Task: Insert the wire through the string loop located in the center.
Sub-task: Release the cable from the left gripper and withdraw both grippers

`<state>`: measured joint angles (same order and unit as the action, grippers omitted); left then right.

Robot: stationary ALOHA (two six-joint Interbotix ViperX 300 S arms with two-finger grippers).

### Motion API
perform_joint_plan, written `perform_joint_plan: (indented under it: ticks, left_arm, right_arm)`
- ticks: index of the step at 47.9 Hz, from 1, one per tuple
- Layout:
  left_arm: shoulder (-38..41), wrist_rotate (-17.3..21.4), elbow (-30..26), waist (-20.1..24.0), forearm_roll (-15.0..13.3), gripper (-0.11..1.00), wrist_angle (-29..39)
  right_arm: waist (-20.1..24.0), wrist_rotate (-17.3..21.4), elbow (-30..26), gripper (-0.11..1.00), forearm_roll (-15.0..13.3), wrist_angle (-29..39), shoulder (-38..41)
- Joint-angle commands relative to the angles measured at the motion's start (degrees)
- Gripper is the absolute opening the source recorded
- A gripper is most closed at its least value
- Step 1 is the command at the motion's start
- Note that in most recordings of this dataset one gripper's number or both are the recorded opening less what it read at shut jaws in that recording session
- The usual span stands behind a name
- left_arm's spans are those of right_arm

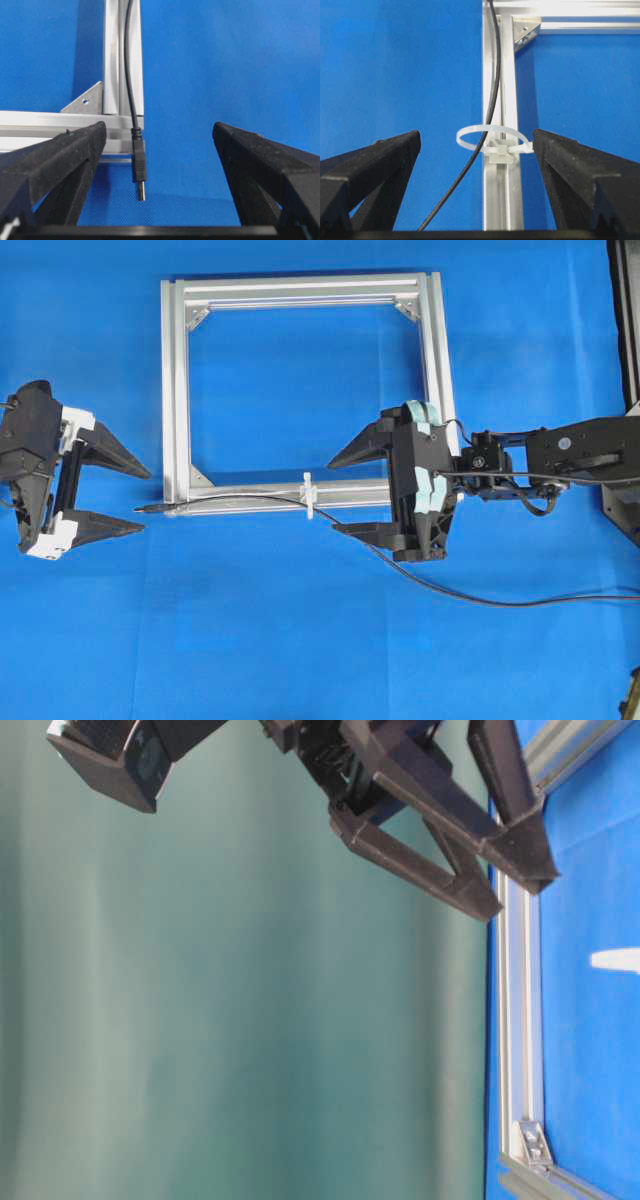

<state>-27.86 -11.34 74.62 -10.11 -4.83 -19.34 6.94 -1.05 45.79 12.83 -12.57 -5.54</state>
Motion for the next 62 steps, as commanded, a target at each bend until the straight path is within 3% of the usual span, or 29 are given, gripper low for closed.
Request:
perform_joint_plan:
  ticks: [1, 62]
  left_arm:
    - [0.0, 0.1, -1.1, 0.0, 0.2, 0.92, -0.3]
    - [0.1, 0.1, -1.4, 1.9, 0.4, 0.92, -0.4]
  right_arm:
    - [0.1, -0.1, -0.6, 0.90, -0.2, -0.2, -1.4]
    - [-0.4, -0.2, -0.5, 0.90, -0.9, -0.4, -1.4]
